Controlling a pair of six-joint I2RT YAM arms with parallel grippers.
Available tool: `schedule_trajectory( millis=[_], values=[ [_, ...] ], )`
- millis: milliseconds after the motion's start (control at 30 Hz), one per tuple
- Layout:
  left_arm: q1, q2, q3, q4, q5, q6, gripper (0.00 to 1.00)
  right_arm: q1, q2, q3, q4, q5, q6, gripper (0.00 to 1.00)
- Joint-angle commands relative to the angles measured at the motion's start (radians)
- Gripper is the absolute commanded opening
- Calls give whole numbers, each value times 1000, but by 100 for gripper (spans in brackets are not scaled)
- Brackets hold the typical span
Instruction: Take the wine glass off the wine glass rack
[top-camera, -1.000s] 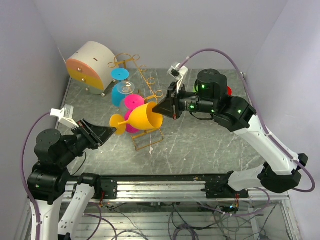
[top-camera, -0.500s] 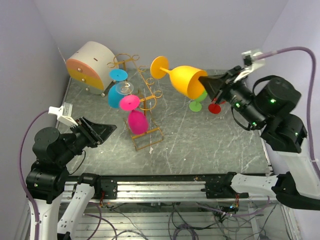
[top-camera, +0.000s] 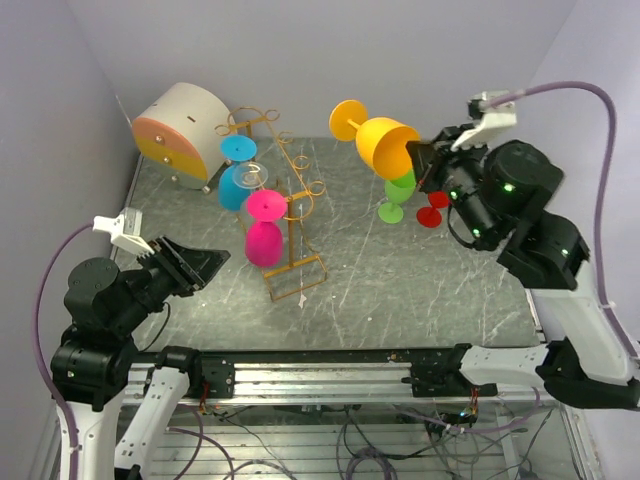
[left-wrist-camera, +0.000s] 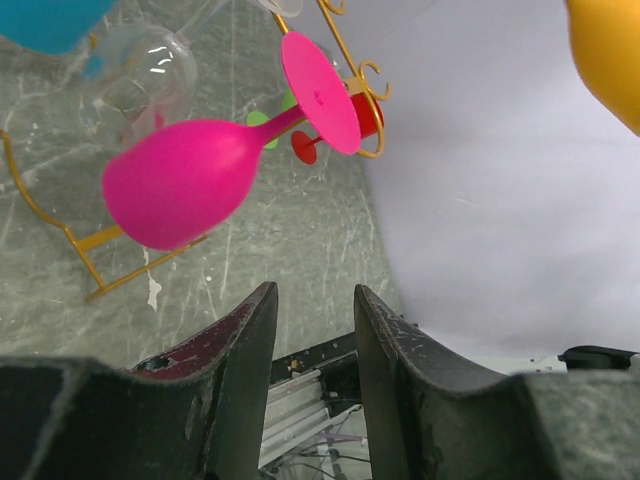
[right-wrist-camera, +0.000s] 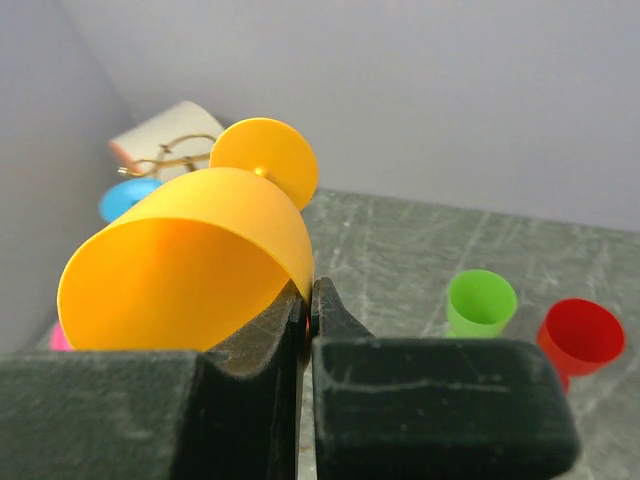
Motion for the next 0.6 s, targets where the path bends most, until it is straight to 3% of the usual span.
schedule_trajectory(
  millis=[0,100,167,267,400,567],
  values=[
    [4,-18,18,-48,-88,68,47,-3,77,41,-34,185,-14,0],
    [4,-28,15,-89,-148,104,47,-43,147,82,-52,216,-23,0],
    [4,-36,4,-98,-187,125,47,-113,202,118,-77,149,-13,0],
    [4,-49,-18,-104,-223,140,47,-273,280,127,-98,-31,40,0],
    [5,-74,-60,-87,-278,159,47,-549,407,89,-90,-409,141,0],
    [4,-88,-86,-91,-331,199,46,-567,572,140,-167,-624,128,0]
  ],
)
